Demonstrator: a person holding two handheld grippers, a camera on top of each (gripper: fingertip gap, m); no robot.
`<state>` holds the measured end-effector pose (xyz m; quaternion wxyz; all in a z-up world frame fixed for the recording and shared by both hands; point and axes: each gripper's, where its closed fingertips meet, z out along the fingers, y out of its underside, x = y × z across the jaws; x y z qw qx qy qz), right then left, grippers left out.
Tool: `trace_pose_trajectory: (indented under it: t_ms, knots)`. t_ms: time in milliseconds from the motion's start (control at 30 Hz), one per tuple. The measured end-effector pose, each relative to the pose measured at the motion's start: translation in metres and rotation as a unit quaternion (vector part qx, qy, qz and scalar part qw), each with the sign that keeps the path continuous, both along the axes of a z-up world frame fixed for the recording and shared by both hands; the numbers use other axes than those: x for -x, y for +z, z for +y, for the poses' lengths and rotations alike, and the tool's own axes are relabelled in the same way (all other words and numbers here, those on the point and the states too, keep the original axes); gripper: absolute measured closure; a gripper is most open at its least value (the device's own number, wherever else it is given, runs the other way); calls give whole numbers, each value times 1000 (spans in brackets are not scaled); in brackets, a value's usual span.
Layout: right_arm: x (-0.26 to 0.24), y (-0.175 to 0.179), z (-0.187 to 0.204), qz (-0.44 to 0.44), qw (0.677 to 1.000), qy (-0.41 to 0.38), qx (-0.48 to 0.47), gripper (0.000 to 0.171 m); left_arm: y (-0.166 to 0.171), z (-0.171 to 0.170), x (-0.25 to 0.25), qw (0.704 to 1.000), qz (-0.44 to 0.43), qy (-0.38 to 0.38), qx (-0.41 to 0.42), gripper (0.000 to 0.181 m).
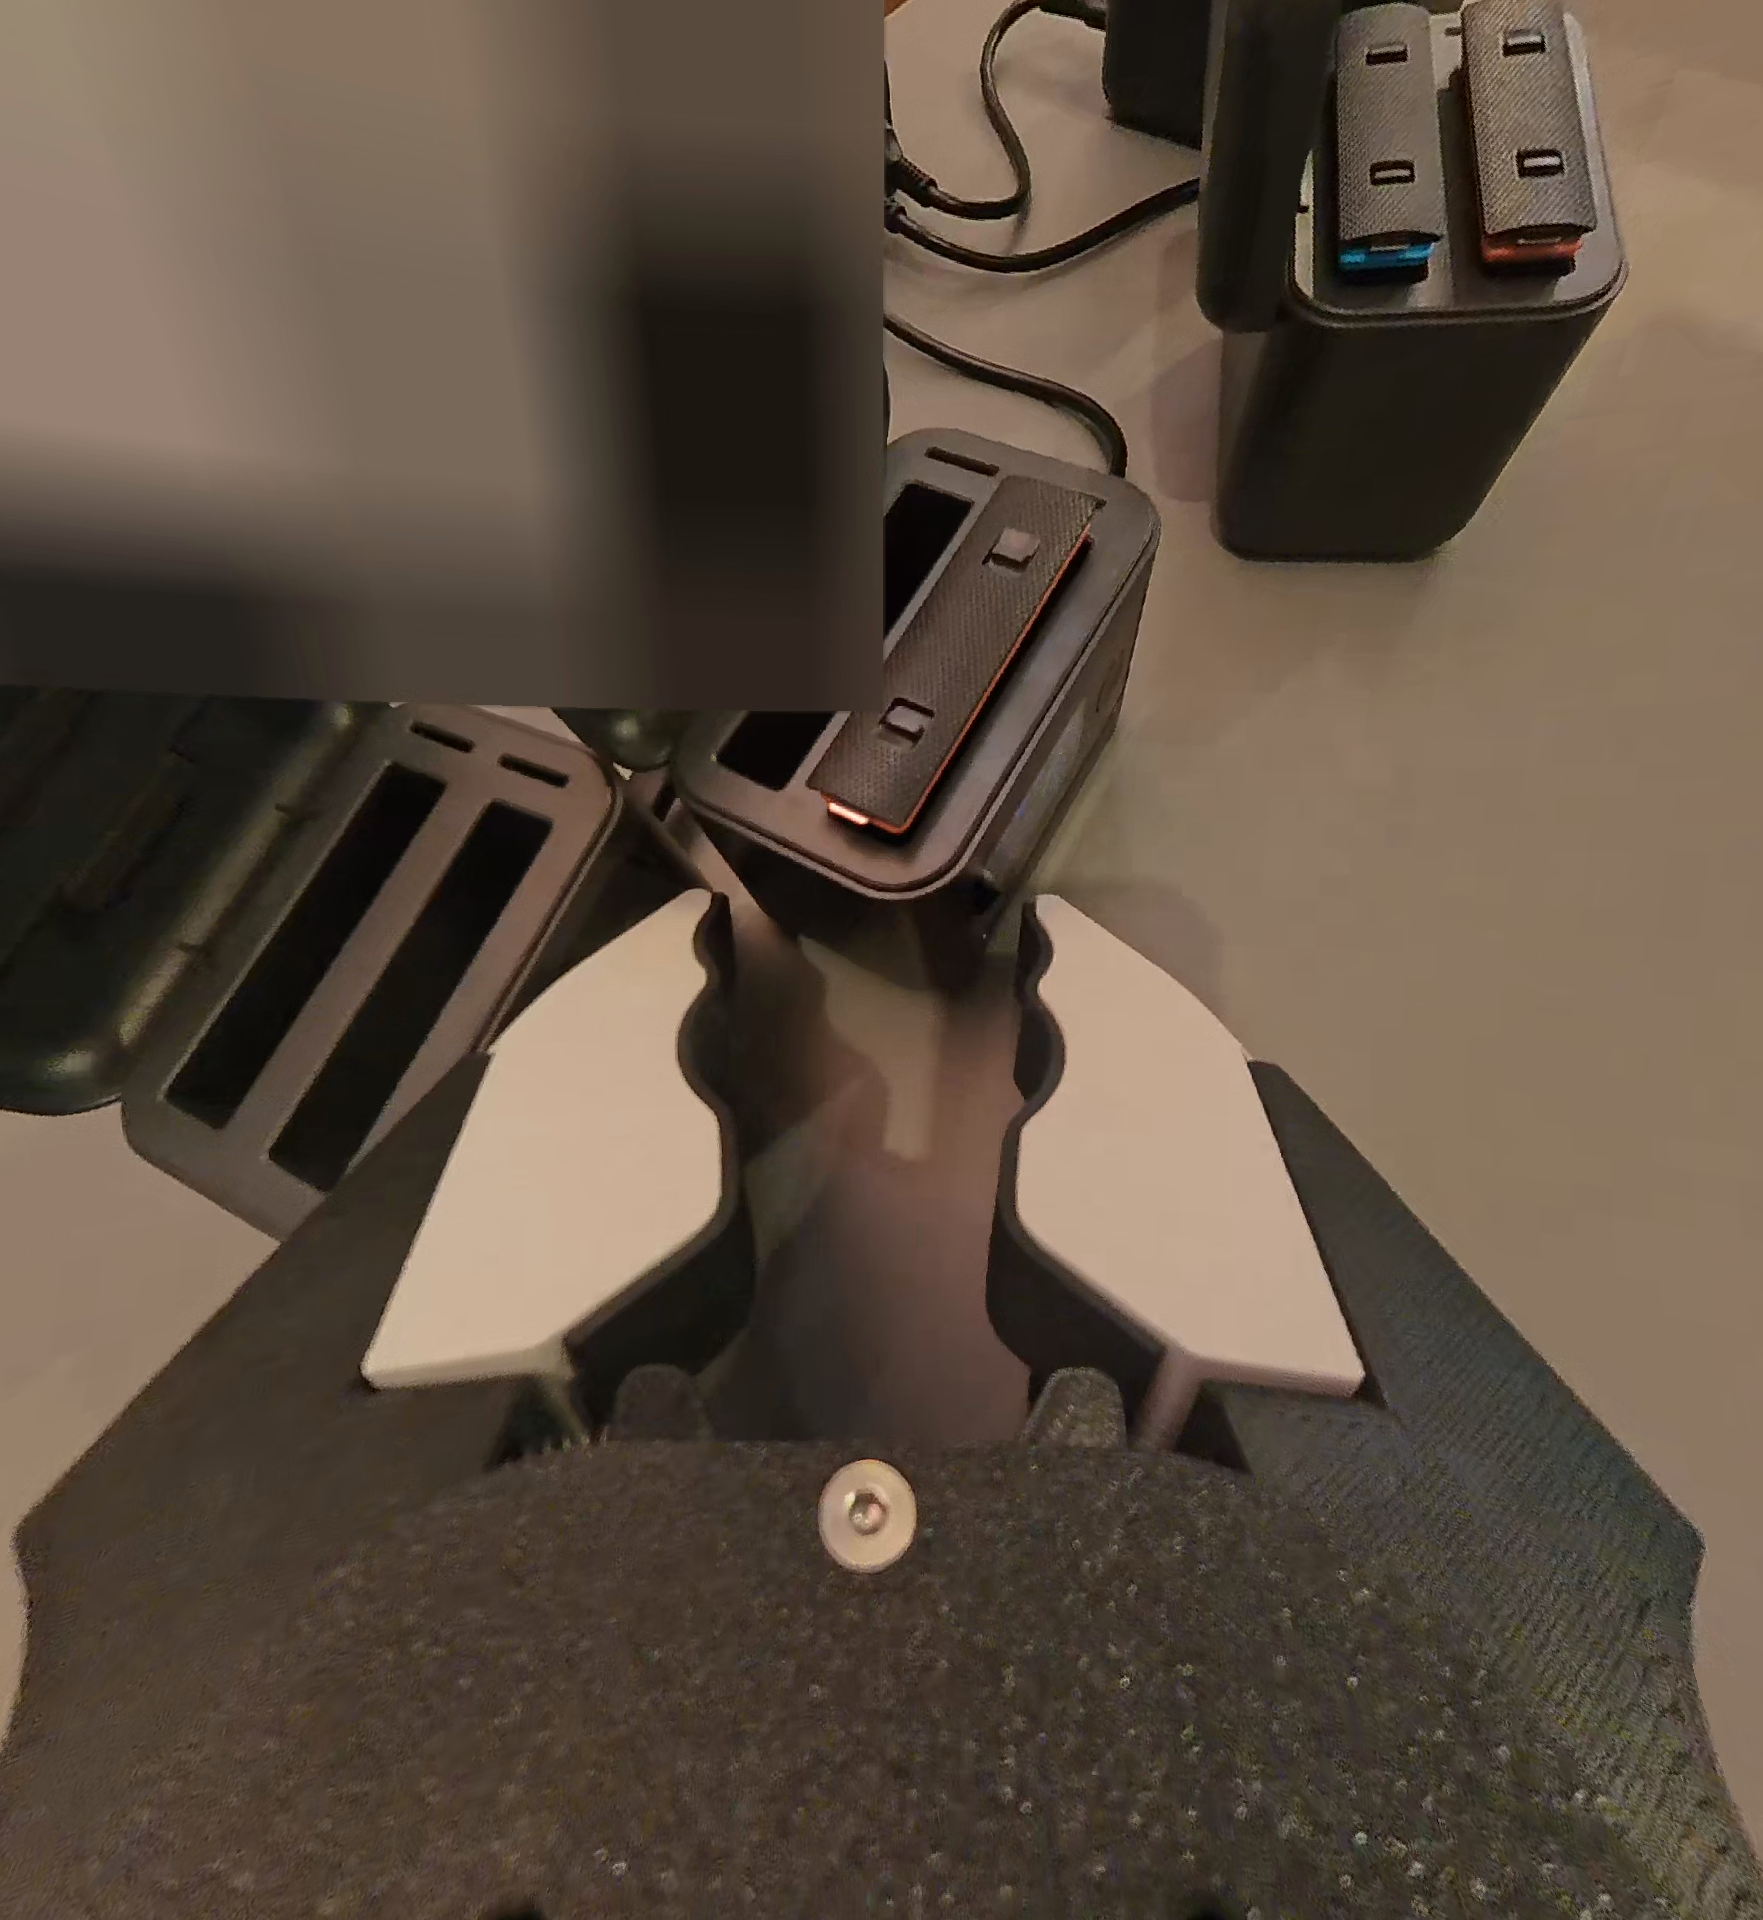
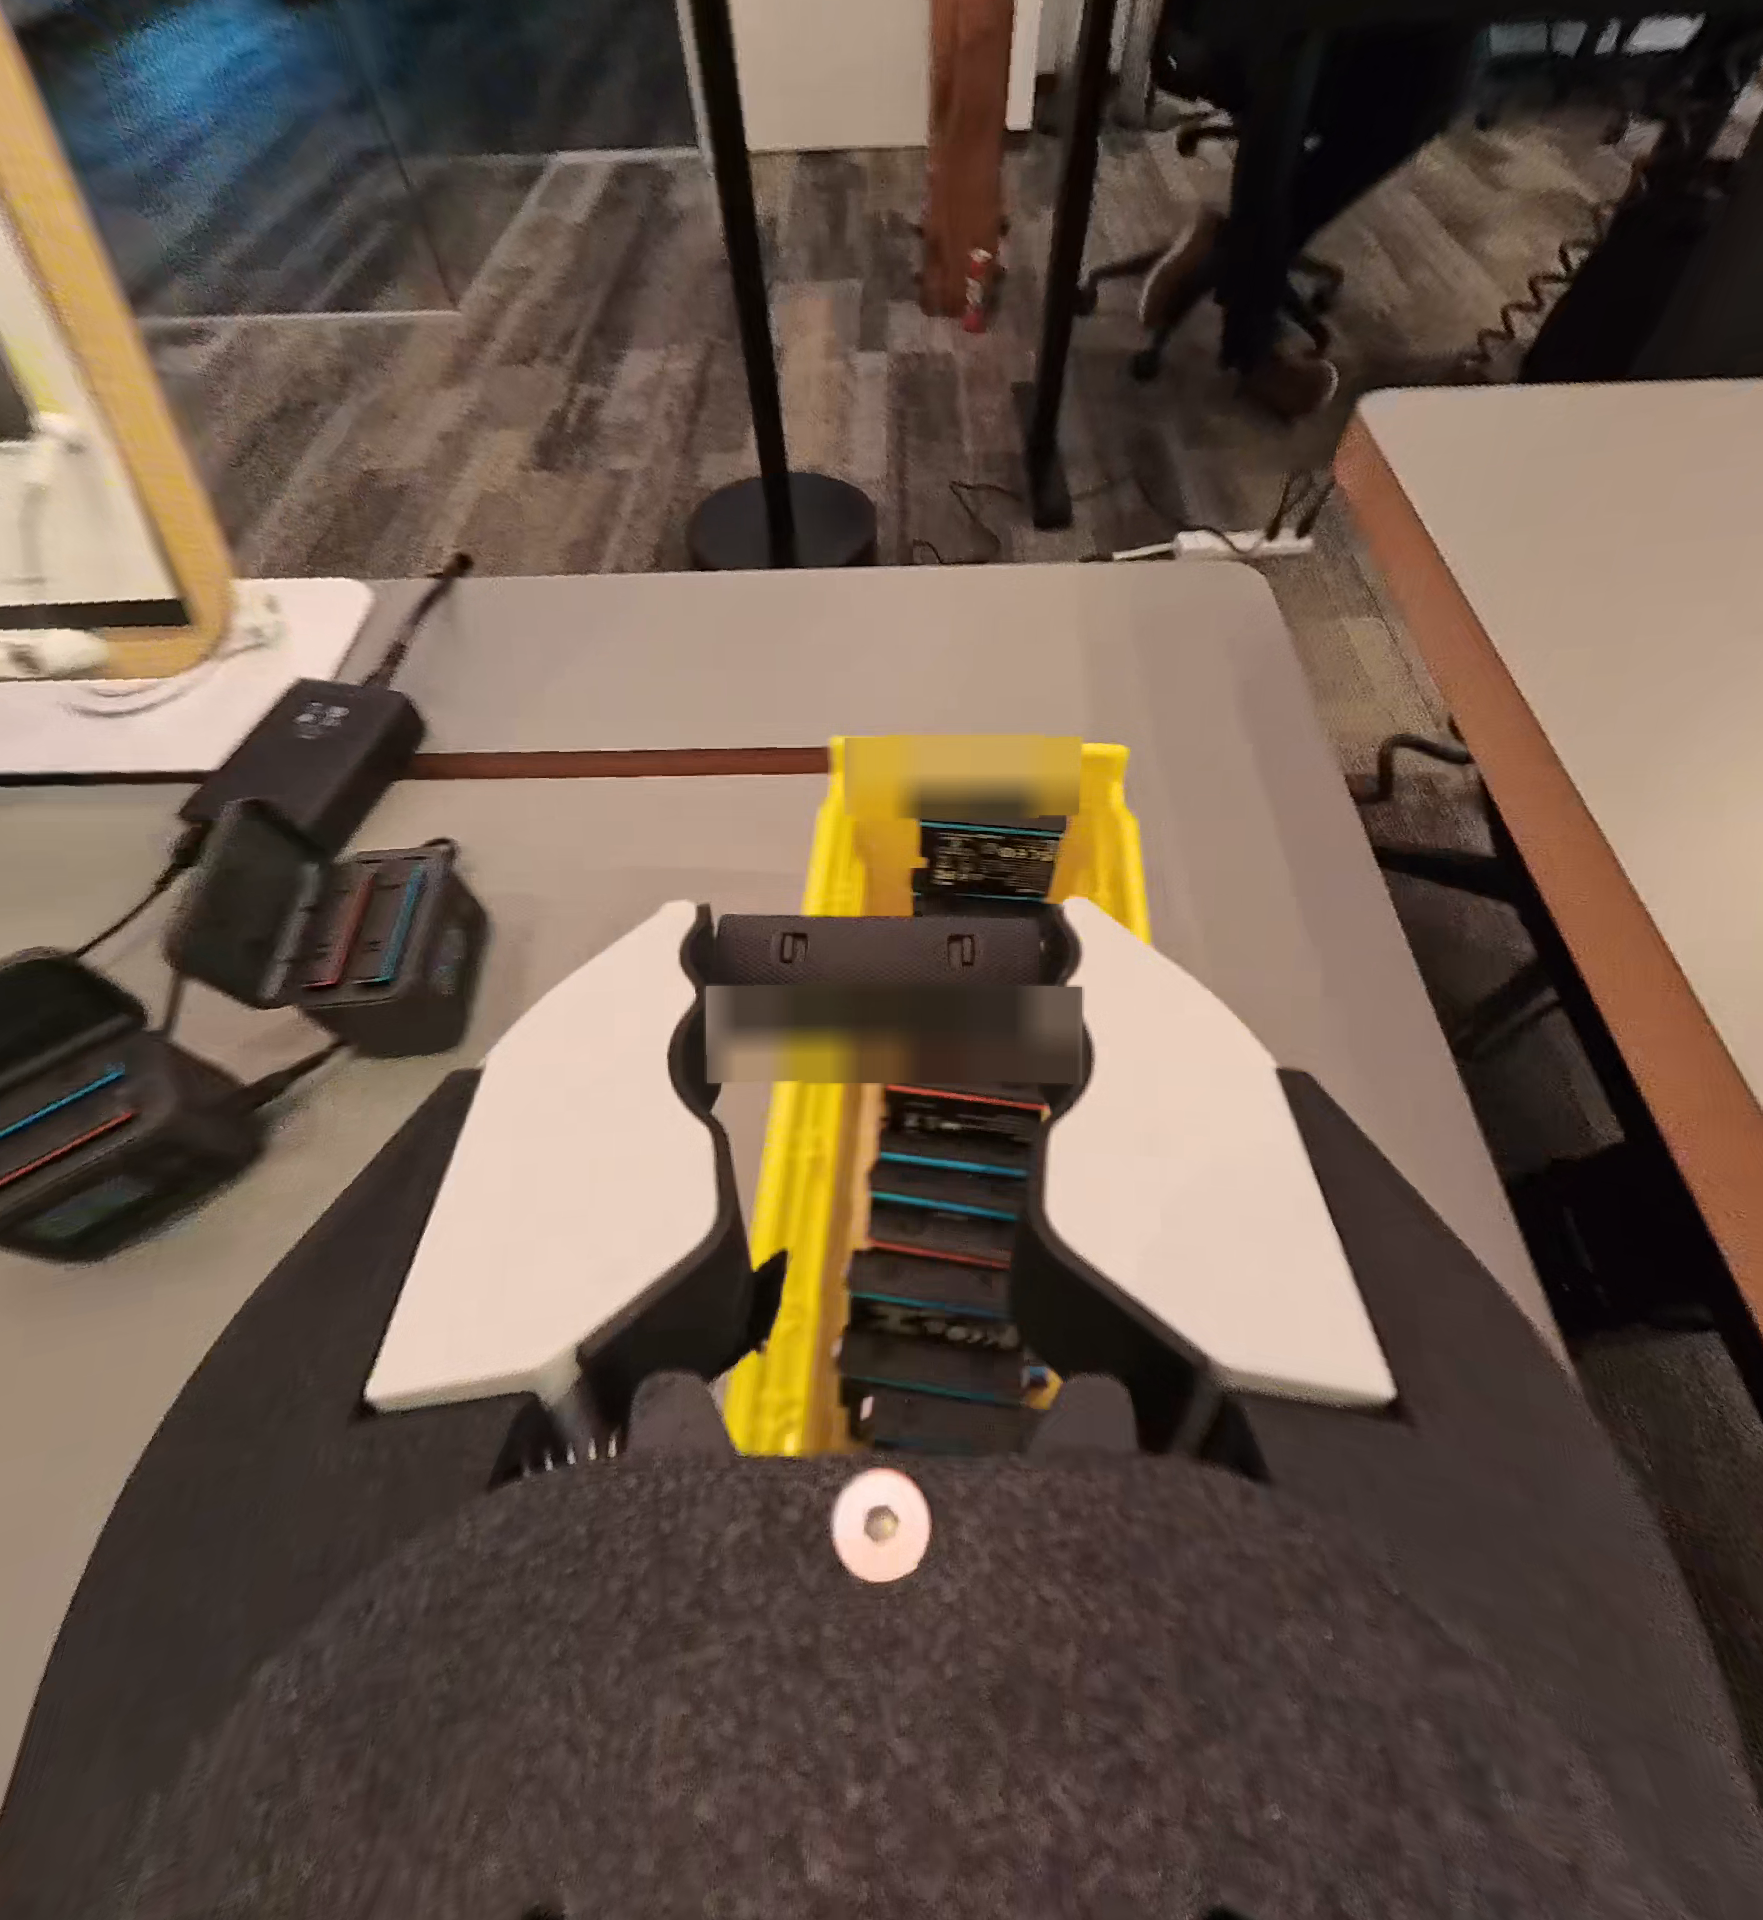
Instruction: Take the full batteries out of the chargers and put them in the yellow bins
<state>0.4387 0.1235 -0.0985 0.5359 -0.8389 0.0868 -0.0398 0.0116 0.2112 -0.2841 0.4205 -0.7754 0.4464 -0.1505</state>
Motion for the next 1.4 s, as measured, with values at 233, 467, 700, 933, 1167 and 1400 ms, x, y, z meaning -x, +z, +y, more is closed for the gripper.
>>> trace_pose_trajectory:
  t_ms: [233, 467, 700, 933, 1167, 1400]
  knots:
    - [-43, -54, 48, 13, 997, -25, 77, 111, -1, -1, -1, 1000, 6, -4, -3, 129]
    - [-46, -91, 94, 18, 990, -43, 132, 111, -1, -2, 1, 1000, 6, -6, -3, 129]
    - [-53, -103, 105, -4, 990, -55, 126, 106, -2, -1, 1, 1000, 3, -2, 7, 130]
    - [-32, -66, 107, -35, 996, -14, 86, 101, -3, 0, 2, 1000, 1, 2, 15, 132]
    - [92, -33, 94, -126, 974, 176, 59, 105, -4, 5, 2, 1000, -1, 13, 24, 131]
    - [204, -84, 49, -179, 930, 314, 70, 108, -3, 19, 6, 999, 0, 34, 22, 132]
